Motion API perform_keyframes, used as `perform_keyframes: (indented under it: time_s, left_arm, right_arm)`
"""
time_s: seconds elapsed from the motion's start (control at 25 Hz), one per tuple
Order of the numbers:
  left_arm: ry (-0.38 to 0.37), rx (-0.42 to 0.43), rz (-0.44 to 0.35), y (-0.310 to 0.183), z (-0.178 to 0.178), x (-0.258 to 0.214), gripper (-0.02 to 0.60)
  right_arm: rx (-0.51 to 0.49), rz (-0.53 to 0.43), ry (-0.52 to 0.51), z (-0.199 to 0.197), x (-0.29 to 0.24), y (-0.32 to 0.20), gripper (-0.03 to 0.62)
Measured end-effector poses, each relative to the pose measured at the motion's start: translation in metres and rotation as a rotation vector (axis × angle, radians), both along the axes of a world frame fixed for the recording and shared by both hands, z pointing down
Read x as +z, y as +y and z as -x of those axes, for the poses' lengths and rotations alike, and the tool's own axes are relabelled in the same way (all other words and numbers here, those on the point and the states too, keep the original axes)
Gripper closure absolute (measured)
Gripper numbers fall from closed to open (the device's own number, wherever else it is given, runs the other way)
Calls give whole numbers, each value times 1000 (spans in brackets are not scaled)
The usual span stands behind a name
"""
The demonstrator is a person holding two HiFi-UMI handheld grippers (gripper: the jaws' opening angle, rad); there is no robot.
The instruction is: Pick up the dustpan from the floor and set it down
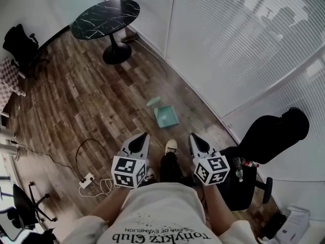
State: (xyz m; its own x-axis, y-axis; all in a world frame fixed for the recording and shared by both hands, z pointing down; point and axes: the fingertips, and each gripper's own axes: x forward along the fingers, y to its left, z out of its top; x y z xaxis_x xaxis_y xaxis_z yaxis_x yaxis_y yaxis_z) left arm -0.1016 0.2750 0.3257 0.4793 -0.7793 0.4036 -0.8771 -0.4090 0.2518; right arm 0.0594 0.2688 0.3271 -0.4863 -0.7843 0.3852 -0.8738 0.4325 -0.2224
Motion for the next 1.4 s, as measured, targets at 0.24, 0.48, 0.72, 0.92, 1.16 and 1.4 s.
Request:
perform_keyframes:
  time_s: [0.24, 0.48, 0.72, 0.92, 1.16, 1.4]
  left_arm:
    - [-20, -46, 12, -59, -16, 5, 560]
    - [-14, -90, -4, -129, -33, -2, 560]
    - [-31, -137, -8, -167, -48, -2, 560]
    - [-32, -137, 12, -187, -44, 4, 560]
    - [-46, -94, 28, -212, -33, 12, 560]
    - [-60, -59, 31, -233, -31, 25, 560]
  right_arm:
    - [-43, 7, -19, -16, 4, -66, 571]
    - [-81, 9, -34, -41, 2, -142, 571]
    - [-126, 20, -39, -58, 5, -186, 571]
    - [-127, 51, -44, -54, 13, -204, 571]
    - [-107, 66, -40, -39, 17, -224, 571]
    - [-104, 76, -20, -30, 27, -240, 571]
